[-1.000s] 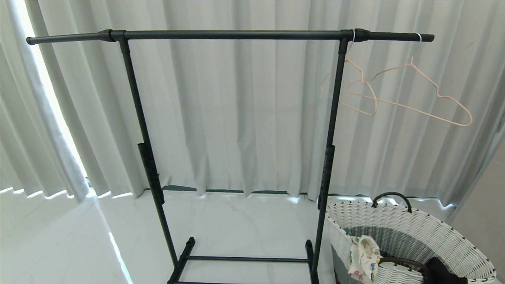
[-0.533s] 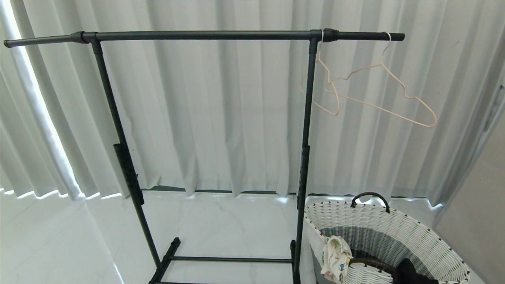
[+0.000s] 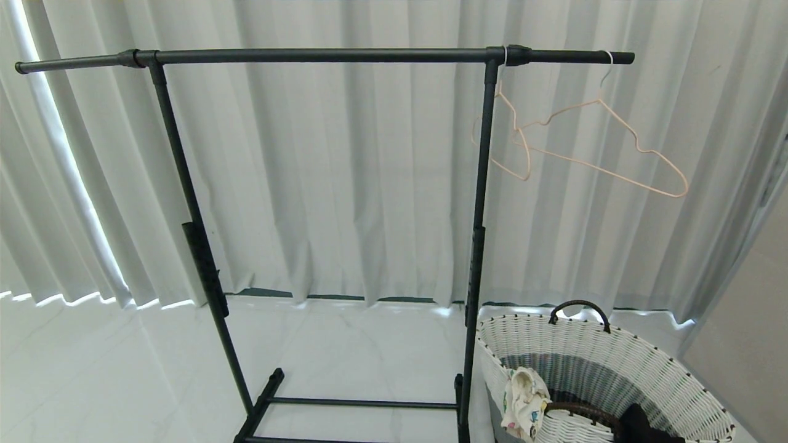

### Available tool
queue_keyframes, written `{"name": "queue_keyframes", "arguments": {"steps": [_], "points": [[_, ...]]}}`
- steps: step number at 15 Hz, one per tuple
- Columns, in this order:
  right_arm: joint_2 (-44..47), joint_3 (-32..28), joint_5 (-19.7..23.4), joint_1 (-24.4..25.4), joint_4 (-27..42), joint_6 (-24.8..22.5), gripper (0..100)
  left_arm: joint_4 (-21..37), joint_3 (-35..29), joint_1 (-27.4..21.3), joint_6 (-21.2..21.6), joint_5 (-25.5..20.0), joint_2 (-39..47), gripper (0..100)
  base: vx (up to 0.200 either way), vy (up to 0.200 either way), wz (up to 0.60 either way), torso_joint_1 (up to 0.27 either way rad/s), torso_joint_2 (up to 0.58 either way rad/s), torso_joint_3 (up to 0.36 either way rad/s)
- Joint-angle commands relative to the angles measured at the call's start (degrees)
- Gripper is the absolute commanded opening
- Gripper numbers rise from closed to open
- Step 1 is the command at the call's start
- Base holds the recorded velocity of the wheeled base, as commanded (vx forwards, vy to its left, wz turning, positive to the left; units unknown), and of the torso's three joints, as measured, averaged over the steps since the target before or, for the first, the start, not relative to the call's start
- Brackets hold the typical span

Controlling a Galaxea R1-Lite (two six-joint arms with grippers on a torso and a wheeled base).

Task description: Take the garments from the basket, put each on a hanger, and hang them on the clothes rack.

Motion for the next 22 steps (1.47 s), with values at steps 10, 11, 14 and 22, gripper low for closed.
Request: {"name": "queue_keyframes", "arguments": {"steps": [10,11,14,22], "points": [[0.1,0.0,0.0,0.1,-0.1,-1.4,100,0.0,0.0,0.0,-3.6,0.4,0.0,100,0.060,0.000,0.00,0.001,0.00,0.001],[0.1,0.0,-0.1,0.1,-0.3,-3.7,100,0.0,0.0,0.0,-3.6,0.4,0.0,100,0.000,0.000,0.00,0.000,0.00,0.000],[0.1,0.0,0.0,0.1,-0.4,-4.4,100,0.0,0.0,0.0,-3.6,0.4,0.0,100,0.000,0.000,0.00,0.000,0.00,0.000],[43.5,-26.2,1.9,4.5,12.5,-21.6,100,0.0,0.0,0.0,-3.6,0.4,0.0,100,0.000,0.000,0.00,0.000,0.00,0.000]]}}
